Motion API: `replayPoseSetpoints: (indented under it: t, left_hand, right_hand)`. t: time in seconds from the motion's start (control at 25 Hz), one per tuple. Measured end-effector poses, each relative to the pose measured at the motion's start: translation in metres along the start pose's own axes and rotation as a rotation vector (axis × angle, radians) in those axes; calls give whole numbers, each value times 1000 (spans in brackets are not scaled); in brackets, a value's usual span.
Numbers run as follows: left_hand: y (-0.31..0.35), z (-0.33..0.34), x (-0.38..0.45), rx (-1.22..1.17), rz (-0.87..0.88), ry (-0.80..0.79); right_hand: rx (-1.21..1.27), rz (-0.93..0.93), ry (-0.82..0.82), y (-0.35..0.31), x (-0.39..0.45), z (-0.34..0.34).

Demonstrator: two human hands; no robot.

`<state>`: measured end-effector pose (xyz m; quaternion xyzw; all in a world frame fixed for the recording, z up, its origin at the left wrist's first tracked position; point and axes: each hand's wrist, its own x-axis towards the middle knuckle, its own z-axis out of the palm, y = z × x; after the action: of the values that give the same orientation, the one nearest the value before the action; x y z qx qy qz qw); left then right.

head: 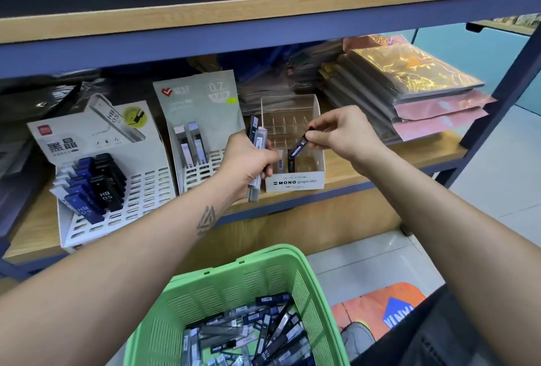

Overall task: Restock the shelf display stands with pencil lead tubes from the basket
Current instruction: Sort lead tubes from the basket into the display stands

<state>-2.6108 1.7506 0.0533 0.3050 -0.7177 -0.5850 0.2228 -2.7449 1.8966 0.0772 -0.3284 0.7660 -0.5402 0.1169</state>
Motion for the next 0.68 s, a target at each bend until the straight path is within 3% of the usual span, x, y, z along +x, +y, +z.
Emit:
replayPoseSetpoints:
  t: [0.08, 0.2, 0.68]
  left_hand:
    - [-5, -4, 5, 124, -27, 119]
    - [-9, -6, 7, 264, -78, 198]
    - [-3, -1, 4, 428, -82, 157]
  right_hand:
    - [-307, -114, 29, 2, 0, 0]
    - [-551, -191, 30, 8, -3, 12]
    - [-622, -138, 39, 25, -5, 32]
